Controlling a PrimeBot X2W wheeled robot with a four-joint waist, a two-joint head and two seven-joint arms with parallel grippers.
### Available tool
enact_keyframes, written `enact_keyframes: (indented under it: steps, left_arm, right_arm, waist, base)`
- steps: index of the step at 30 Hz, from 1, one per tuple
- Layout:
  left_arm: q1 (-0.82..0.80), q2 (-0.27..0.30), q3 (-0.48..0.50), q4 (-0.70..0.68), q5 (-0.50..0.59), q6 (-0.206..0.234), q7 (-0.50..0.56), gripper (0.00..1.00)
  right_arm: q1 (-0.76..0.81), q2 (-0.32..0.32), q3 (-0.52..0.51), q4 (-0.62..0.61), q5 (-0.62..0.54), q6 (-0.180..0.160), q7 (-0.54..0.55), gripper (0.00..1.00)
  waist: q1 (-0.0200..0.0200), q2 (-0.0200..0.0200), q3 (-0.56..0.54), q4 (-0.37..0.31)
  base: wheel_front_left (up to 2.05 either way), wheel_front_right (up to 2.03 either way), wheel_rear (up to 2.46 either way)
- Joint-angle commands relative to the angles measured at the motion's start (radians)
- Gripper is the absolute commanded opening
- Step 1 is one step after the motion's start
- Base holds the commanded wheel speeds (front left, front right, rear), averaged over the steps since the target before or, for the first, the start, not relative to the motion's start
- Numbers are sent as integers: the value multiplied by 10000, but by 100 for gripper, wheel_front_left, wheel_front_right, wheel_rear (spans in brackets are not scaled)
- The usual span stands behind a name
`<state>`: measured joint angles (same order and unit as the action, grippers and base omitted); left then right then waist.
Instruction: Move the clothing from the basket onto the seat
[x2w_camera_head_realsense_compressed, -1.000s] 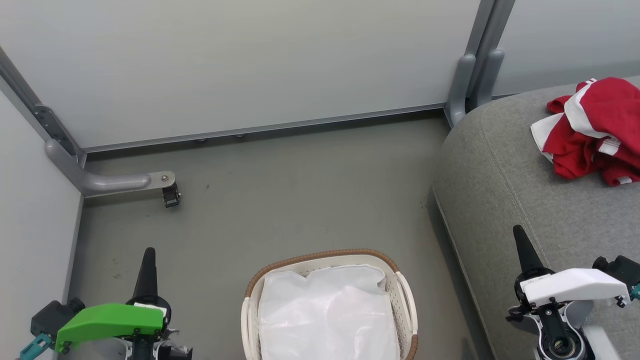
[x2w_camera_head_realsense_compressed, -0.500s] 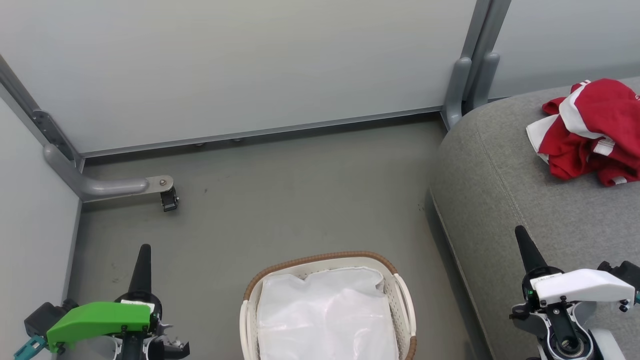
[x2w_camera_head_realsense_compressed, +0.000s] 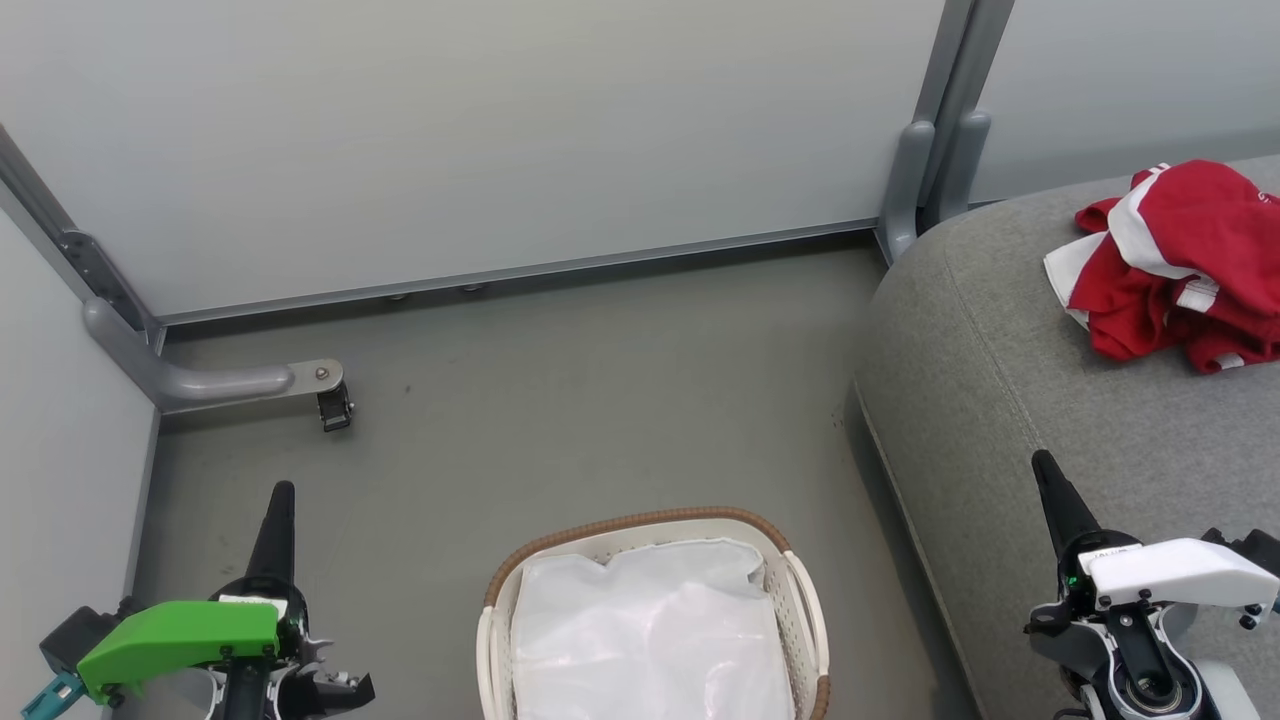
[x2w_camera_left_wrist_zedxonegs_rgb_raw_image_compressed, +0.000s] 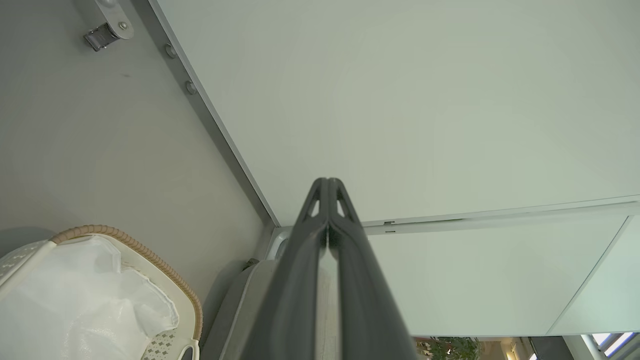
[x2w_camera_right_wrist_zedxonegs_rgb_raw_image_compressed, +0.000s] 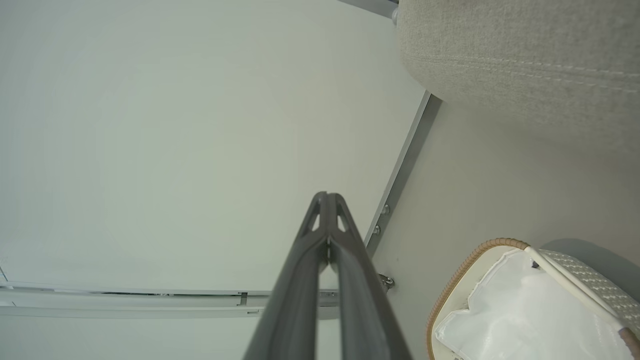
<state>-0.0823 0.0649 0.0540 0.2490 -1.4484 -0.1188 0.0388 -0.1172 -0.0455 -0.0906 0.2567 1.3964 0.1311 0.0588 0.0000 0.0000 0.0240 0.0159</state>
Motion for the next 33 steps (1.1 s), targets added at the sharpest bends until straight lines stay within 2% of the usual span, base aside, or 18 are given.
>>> enact_keyframes:
  steps: [1,28,33]
  left_arm:
    - [-218,60,58,-65,-213,-47,56,0]
    - [-314,19,412,-59,-1810,-150,598,0]
    - [-312,8,431,-54,-1815,-152,617,0]
  right_arm:
    - [74,-62,-53,-89,237,-4,73,0]
    - [140,-75,-254,-145,2156,-4,576,0]
    - [142,-74,-254,-144,2181,-4,585,0]
  waist:
    - [0,0,-11,-9]
    - [0,0,-201,-153]
    - [0,0,-209,-159]
  base:
    - [0,0,0]
    - [0,0,0]
    - [0,0,0]
